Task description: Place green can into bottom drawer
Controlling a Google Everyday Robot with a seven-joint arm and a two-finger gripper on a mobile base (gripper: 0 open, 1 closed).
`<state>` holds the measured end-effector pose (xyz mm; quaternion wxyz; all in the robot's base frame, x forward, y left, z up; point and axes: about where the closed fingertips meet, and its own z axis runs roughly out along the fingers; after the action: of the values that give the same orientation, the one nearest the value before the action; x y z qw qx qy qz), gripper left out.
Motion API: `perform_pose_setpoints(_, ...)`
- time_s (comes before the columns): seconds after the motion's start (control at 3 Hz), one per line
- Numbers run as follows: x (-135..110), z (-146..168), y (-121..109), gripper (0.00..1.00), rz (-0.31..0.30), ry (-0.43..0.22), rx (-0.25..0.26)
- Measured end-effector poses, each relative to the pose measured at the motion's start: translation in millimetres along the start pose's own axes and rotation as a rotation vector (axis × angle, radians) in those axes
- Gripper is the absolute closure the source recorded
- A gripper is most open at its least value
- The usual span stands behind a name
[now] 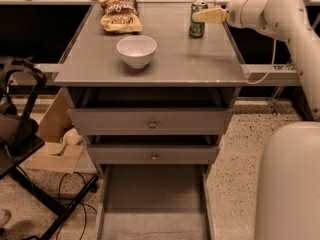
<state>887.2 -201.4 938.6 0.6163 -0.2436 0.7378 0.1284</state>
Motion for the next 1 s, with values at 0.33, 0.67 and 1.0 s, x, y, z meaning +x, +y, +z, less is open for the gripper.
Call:
perform_pose_setpoints(0.33,8,24,-15,0.0,0.043,-0.019,0.016)
perform_pose_setpoints(0.67,15,50,-12,0.0,0.095,-0.041,-0.003)
perform_pose_setpoints(1.0,21,73,-2,0.0,0.143,-0.056,-0.031)
